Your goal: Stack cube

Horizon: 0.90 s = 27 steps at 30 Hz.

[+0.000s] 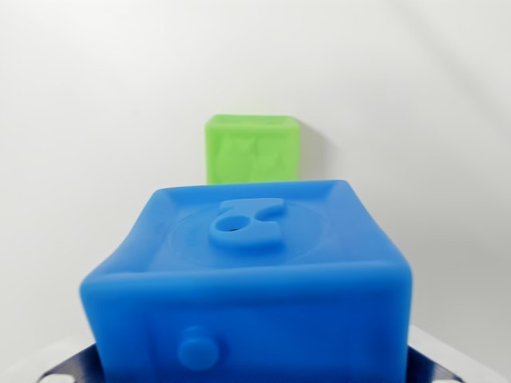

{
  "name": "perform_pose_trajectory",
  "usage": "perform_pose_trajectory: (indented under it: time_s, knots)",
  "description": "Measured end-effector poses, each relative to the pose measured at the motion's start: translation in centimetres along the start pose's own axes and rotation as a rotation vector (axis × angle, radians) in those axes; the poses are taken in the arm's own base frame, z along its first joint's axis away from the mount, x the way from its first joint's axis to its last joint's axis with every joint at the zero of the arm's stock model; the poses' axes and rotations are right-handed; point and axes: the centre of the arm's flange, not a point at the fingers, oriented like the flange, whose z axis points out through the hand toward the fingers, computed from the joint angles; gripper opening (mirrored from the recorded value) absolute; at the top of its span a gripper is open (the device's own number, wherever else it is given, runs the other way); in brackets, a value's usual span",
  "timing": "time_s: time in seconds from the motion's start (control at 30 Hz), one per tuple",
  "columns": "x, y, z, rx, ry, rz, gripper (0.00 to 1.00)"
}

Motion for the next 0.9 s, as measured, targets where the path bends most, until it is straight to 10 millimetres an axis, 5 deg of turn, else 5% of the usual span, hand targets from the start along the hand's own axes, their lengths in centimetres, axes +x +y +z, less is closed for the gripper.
perform_pose_trajectory:
  time_s: [0.9]
  knots:
    - [0.0, 0.0, 7.6, 0.005, -0.003, 0.0, 0.0]
